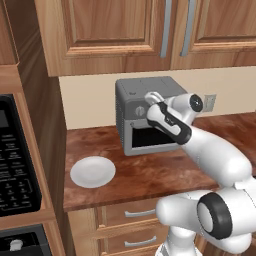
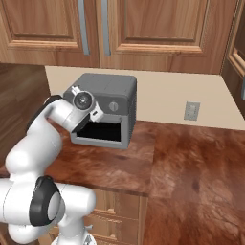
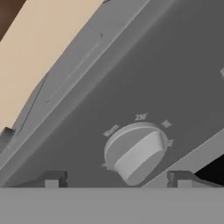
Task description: Pull the toaster oven rack outwards. Pick up the baguette from the plate and place it on the toaster oven rack. Close the toaster oven door fully and set the temperature to the lowest setting.
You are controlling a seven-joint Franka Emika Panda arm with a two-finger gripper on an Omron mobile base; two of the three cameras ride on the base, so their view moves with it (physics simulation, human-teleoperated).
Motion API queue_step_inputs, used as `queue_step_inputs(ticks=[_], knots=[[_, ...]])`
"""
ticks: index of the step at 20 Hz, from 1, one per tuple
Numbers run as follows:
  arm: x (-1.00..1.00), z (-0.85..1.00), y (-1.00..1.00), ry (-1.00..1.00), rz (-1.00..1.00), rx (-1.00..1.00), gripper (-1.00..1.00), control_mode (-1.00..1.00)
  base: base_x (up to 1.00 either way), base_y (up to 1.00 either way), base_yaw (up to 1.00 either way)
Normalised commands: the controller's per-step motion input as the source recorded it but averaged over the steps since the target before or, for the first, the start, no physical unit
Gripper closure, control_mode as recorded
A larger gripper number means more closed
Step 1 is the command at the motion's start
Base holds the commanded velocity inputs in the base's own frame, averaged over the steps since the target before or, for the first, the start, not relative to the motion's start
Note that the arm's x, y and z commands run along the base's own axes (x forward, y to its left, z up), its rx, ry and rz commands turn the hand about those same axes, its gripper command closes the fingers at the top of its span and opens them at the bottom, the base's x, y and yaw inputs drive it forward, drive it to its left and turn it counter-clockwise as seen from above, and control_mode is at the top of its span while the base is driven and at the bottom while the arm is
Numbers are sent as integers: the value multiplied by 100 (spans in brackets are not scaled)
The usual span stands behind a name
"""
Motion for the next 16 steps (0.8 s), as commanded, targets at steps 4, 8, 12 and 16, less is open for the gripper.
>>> queue_step_inputs(ticks=[4,8,12,16], knots=[[13,0,-21,0,0,2,-100,-100,0,0,0],[14,-4,-38,0,2,1,-100,-100,0,0,0],[17,0,-34,0,0,3,-100,-100,0,0,0],[25,0,-17,0,0,0,-100,-100,0,0,0]])
